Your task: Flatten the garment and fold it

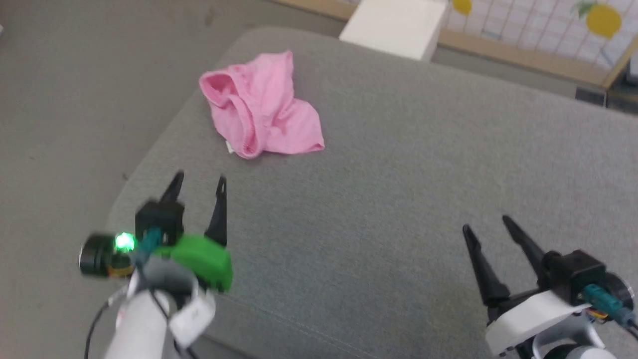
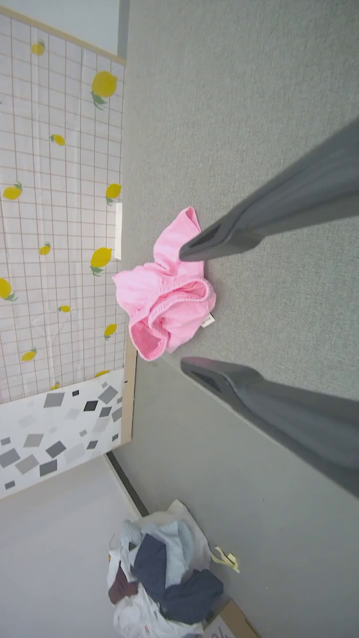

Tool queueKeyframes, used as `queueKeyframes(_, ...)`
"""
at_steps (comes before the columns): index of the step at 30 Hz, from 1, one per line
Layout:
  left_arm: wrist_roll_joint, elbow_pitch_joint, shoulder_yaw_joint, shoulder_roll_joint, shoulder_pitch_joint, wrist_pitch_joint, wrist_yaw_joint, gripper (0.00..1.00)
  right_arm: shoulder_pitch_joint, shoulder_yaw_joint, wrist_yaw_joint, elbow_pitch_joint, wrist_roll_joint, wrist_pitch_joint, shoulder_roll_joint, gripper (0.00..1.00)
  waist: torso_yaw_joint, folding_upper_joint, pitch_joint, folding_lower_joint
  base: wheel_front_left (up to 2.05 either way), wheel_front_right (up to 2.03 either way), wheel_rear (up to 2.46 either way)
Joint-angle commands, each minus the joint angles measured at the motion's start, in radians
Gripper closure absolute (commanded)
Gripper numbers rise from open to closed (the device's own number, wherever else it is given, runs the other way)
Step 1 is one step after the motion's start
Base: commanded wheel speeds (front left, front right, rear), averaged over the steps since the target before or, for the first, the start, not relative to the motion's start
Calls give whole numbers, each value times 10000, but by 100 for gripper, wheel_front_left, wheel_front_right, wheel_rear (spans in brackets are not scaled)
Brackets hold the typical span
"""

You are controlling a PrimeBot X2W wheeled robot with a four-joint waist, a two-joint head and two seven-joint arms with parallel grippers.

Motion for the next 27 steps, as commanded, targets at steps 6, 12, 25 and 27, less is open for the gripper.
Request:
queueKeyframes(6, -339, 1073, 11, 365, -2298, 1704, -584, 0, -495, -259, -15, -939, -231, 256, -306, 0, -1074, -1, 2027, 0, 0, 0, 0)
queueKeyframes(12, -801, 2666, 261, 764, -4689, 3392, -922, 0, -706, -401, -15, -1618, -418, 395, -404, 0, -1541, -1, 3134, 0, 0, 0, 0)
queueKeyframes(25, -1479, 5428, 400, 1908, -7475, 6276, -1307, 0, -976, -507, -15, -2028, -715, 230, -230, 0, -2184, -1, 4409, 0, 0, 0, 0)
queueKeyframes(27, -1552, 5746, 453, 2014, -7571, 6748, -1251, 0, -1007, -503, -15, -2026, -752, 194, -199, 0, -2228, -1, 4513, 0, 0, 0, 0)
